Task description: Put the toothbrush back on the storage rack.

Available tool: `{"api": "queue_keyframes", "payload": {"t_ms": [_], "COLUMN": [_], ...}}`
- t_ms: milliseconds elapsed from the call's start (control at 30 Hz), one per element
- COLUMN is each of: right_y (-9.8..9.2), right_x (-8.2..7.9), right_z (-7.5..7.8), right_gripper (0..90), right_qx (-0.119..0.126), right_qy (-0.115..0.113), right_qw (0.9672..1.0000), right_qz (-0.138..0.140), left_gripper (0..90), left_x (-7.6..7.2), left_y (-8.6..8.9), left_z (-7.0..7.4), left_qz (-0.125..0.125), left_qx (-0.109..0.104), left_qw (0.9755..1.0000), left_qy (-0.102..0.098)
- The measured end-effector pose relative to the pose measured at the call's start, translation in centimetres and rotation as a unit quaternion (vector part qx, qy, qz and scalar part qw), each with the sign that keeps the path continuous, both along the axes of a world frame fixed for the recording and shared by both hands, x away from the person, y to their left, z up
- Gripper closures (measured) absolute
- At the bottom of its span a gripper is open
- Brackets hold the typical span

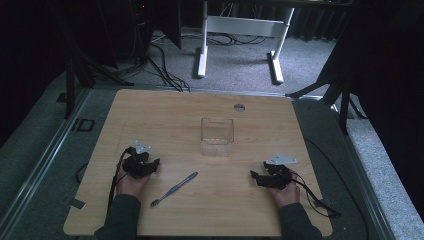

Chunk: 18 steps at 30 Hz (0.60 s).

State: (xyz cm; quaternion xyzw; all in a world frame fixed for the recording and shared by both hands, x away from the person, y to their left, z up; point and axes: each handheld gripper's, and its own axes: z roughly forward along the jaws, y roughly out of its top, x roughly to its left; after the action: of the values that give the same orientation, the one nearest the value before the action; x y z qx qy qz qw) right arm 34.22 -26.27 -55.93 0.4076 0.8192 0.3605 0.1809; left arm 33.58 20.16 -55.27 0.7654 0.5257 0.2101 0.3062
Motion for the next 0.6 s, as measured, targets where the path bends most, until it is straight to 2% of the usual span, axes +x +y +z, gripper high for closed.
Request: {"api": "queue_keyframes", "payload": {"t_ms": [100,467,600], "right_y": [0.0,0.0,0.0], "right_x": [0.0,0.0,0.0], "right_z": [0.0,0.0,0.0], "right_gripper": [30.3,30.0,30.0], "right_qx": [0.000,-0.001,-0.001], "right_qy": [0.000,-0.001,0.000], "right_qw": [1.0000,1.0000,1.0000], "right_qz": [0.000,0.001,0.001], "left_gripper": [49.6,49.1,49.9], "left_x": [-0.4,-1.4,-1.8], "left_y": [-0.1,0.2,0.0], "left_z": [0.3,2.7,3.6], "left_qz": [-0.005,-0.031,-0.047], "left_qx": [-0.001,-0.033,-0.027], "left_qw": [1.0000,0.9988,0.9983], "left_qy": [-0.006,-0.019,-0.024]}}
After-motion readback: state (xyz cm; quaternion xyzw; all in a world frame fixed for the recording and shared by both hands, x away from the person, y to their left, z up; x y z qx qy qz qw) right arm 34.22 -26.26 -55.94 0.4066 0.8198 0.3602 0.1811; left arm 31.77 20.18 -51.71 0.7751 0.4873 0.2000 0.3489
